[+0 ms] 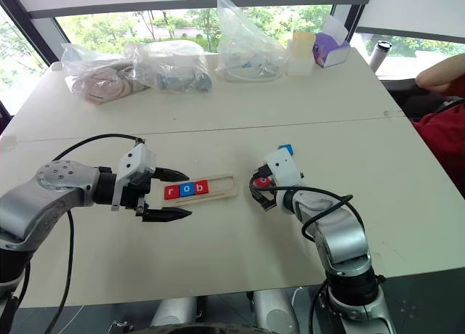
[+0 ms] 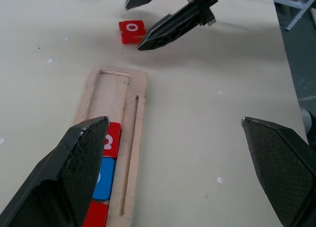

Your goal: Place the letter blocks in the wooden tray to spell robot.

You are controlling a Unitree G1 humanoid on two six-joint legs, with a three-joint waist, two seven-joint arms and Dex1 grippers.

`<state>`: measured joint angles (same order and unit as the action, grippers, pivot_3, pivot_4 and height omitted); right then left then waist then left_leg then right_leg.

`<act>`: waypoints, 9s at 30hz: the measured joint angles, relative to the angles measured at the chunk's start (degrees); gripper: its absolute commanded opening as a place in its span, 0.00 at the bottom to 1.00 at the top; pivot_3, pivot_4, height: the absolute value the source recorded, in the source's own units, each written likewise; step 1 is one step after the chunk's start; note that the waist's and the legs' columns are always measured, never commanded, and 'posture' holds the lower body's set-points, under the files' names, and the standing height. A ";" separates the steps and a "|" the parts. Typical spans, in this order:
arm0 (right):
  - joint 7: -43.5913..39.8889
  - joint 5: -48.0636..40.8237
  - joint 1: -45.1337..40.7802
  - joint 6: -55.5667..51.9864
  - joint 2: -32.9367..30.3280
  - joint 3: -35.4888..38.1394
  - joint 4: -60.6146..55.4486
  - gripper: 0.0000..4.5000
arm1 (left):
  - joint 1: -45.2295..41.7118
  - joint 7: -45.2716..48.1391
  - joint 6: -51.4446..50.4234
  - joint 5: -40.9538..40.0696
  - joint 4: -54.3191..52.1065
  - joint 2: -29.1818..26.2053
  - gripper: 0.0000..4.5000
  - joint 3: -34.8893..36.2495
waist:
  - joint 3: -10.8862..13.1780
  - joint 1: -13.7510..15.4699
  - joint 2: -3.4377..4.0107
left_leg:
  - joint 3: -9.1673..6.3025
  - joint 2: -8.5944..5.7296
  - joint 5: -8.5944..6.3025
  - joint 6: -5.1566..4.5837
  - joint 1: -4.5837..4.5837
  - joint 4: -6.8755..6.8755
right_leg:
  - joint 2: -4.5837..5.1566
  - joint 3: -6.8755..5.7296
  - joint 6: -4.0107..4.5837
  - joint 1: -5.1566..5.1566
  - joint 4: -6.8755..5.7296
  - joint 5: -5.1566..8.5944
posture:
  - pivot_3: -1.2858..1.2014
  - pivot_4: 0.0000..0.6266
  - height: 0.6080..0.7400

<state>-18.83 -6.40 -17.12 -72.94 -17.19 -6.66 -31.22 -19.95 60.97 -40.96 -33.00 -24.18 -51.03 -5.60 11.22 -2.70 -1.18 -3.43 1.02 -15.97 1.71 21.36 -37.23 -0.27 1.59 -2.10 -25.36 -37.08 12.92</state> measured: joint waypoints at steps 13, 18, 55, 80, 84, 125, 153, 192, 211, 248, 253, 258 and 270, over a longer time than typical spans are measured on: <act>5.93 1.12 -0.56 2.52 1.74 -1.07 2.41 0.26 | 1.66 -1.31 0.08 1.09 -0.22 0.31 1.00 -0.17 | 0.00 0.15 -0.01 | -0.03 0.01 0.00 0.00 -0.01 0.00 | -0.02 0.00 0.01 0.01 -0.01 0.01 | 0.52 0.24 1.00; 16.61 6.44 1.09 -2.57 9.60 3.10 -1.60 0.26 | 0.98 -1.13 0.12 1.17 -0.07 1.31 1.00 -0.34 | 0.00 0.27 -0.01 | -0.04 0.00 0.00 0.00 0.02 -0.01 | 0.00 -0.01 0.01 -0.01 0.00 0.01 | 0.52 0.24 1.00; -55.90 -0.73 -14.26 71.91 -26.09 -0.59 59.17 0.87 | 2.97 6.52 -0.92 -0.88 -2.89 -5.21 1.00 4.73 | 0.11 -1.25 -0.01 | 0.07 -0.05 -0.13 -0.23 -0.12 -0.05 | 0.01 0.08 -0.36 0.17 -0.02 0.03 | 0.52 0.24 1.00; -54.09 3.33 -27.83 61.81 -7.21 -14.65 50.73 0.25 | 11.53 3.58 0.31 -0.75 -0.40 -9.72 1.00 13.40 | 0.12 -0.32 0.03 | 0.01 -0.02 -0.07 -0.13 -0.06 -0.07 | 0.02 0.03 -0.08 0.08 -0.08 -0.13 | 0.52 0.24 1.00; -54.54 6.84 -30.91 65.24 -5.43 -17.79 57.38 0.25 | 12.43 1.38 0.04 -0.80 -1.06 -8.79 1.00 13.43 | 0.12 0.25 0.02 | 0.06 -0.05 -0.07 -0.12 -0.01 -0.07 | 0.09 0.05 -0.05 0.07 -0.01 -0.17 | 0.52 0.24 1.00; -56.92 11.71 -34.94 69.00 -0.93 -19.02 62.14 0.25 | 12.72 -2.60 1.53 1.22 -1.43 -6.15 1.00 10.87 | 0.12 0.13 0.02 | 0.00 -0.02 -0.06 -0.11 -0.07 -0.05 | 0.03 0.03 -0.03 0.05 -0.13 -0.19 | 0.52 0.24 1.00; -55.33 11.62 -33.66 67.53 -1.30 -18.66 58.85 0.99 | 11.10 -2.61 1.57 2.53 -0.87 -4.91 1.00 9.21 | 0.11 0.15 0.02 | 0.00 -0.02 -0.06 -0.11 -0.07 -0.05 | 0.03 0.03 -0.03 0.05 -0.13 -0.20 | 0.52 0.24 1.00; -38.22 3.86 -36.17 53.19 2.25 -5.25 54.81 0.99 | 10.06 -3.71 0.81 1.32 -1.09 -2.66 1.00 8.37 | 0.10 0.54 0.00 | -0.04 -0.06 -0.06 -0.10 0.01 -0.06 | 0.11 -0.01 -0.04 0.05 -0.07 -0.20 | 0.52 0.24 1.00; -44.92 1.96 -20.63 67.20 -20.01 2.68 64.31 0.99 | -2.90 -1.17 -4.08 -7.44 1.63 0.38 1.00 8.11 | 0.11 -1.70 0.01 | 0.29 -0.06 -0.06 -0.12 -0.23 -0.04 | -0.26 0.60 -0.02 0.26 -0.16 -0.22 | 0.52 0.24 1.00; 15.62 5.79 -12.51 11.71 10.17 8.40 19.31 0.39 | -1.61 -2.92 -1.77 -2.90 -1.64 1.55 1.00 3.29 | 0.07 -1.12 -0.03 | 0.25 -0.10 -0.06 -0.09 -0.47 0.14 | -0.30 0.92 -0.19 0.15 -0.06 -0.11 | 0.52 0.24 1.00; 18.75 5.23 -5.81 -11.43 21.21 15.57 -2.81 0.39 | -4.07 0.43 0.39 -0.64 -1.69 1.62 1.00 -1.61 | 0.04 -1.14 0.01 | 0.04 -0.08 -0.06 -0.09 -0.09 0.11 | -0.30 0.77 -0.23 -0.18 -0.11 -0.14 | 0.52 0.24 1.00; 20.50 6.09 -3.24 -19.04 23.24 16.34 -8.99 0.46 | -6.16 2.75 1.98 0.88 0.03 3.04 1.00 -4.57 | 0.04 -1.23 0.02 | 0.08 -0.12 -0.06 -0.09 -0.09 0.06 | -0.28 0.79 -0.02 -0.14 -0.04 -0.03 | 0.52 0.24 1.00; 16.68 4.79 -3.79 -13.19 14.25 15.39 -8.66 0.99 | -8.00 6.98 4.20 2.83 4.06 3.42 1.00 -5.69 | 0.05 -1.22 0.02 | 0.11 -0.23 -0.06 -0.09 -0.02 0.06 | -0.18 0.79 -0.08 -0.15 0.04 -0.02 | 0.52 0.24 1.00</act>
<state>-2.15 -1.61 -20.91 -86.14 -2.94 8.73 -39.88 -27.95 67.95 -36.76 -30.17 -20.12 -47.61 -11.29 11.27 -3.92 -1.16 -3.32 0.79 -16.03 1.62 21.34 -37.16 -0.45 2.38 -2.18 -25.52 -37.03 12.90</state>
